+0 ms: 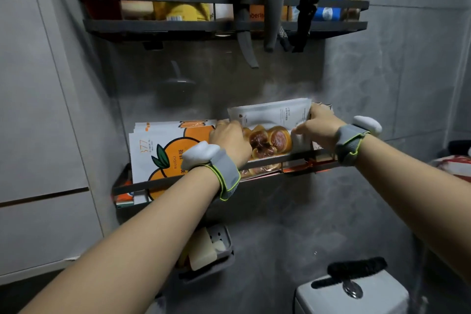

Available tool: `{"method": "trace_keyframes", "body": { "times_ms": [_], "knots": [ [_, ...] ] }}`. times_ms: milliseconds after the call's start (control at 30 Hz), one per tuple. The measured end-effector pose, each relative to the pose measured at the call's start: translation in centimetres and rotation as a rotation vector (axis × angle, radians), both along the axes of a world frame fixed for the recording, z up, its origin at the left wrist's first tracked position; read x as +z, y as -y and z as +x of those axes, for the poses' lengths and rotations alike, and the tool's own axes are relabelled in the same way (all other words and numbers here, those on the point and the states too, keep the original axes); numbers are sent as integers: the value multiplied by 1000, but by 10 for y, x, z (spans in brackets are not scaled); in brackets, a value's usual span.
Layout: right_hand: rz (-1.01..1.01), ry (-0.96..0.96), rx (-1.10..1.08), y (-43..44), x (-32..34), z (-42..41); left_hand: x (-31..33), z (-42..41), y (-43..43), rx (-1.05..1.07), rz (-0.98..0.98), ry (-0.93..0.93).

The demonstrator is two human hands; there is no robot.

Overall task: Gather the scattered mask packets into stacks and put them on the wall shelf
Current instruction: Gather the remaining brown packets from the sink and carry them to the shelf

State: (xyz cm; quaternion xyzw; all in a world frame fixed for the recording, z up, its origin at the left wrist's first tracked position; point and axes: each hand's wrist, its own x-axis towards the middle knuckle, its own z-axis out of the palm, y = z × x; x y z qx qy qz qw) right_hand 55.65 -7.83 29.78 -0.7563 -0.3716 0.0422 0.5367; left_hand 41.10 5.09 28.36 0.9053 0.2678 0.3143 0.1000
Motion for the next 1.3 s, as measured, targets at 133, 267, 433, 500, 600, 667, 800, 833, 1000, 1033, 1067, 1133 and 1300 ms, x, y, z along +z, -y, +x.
{"method": "trace_keyframes", "body": {
  "times_ms": [133,267,433,500,600,667,800,833,1000,1033,1067,1133,1300],
  "knots": [
    [-90,39,-4,0,-12,1,-10,6,1,59,72,-26],
    [-108,97,-44,-2,-17,7,-17,5,6,92,103,-10],
    [-121,170,-153,-5,-24,12,-20,3,9,68,165,18],
    [-166,238,-192,-5,-28,12,-22,2,9,63,182,26],
    [-220,310,-243,-3,-33,6,-24,-1,12,40,177,39],
    [-217,362,-279,-1,-36,-2,-24,-4,13,21,175,48],
    [-172,473,-316,3,-41,-17,-27,-10,14,-32,181,89],
    [-162,494,-313,3,-43,-21,-29,-13,14,-46,179,98],
    [-21,543,-265,2,-57,-57,-41,-38,12,-124,146,125],
    [10,544,-238,-1,-61,-68,-44,-44,11,-133,139,126],
    [31,550,-205,-5,-64,-80,-47,-52,10,-136,128,131],
    [59,567,-150,-16,-72,-107,-54,-70,6,-130,96,140],
    [83,492,-16,-48,-95,-172,-71,-127,-11,-146,45,153]
  ]
}}
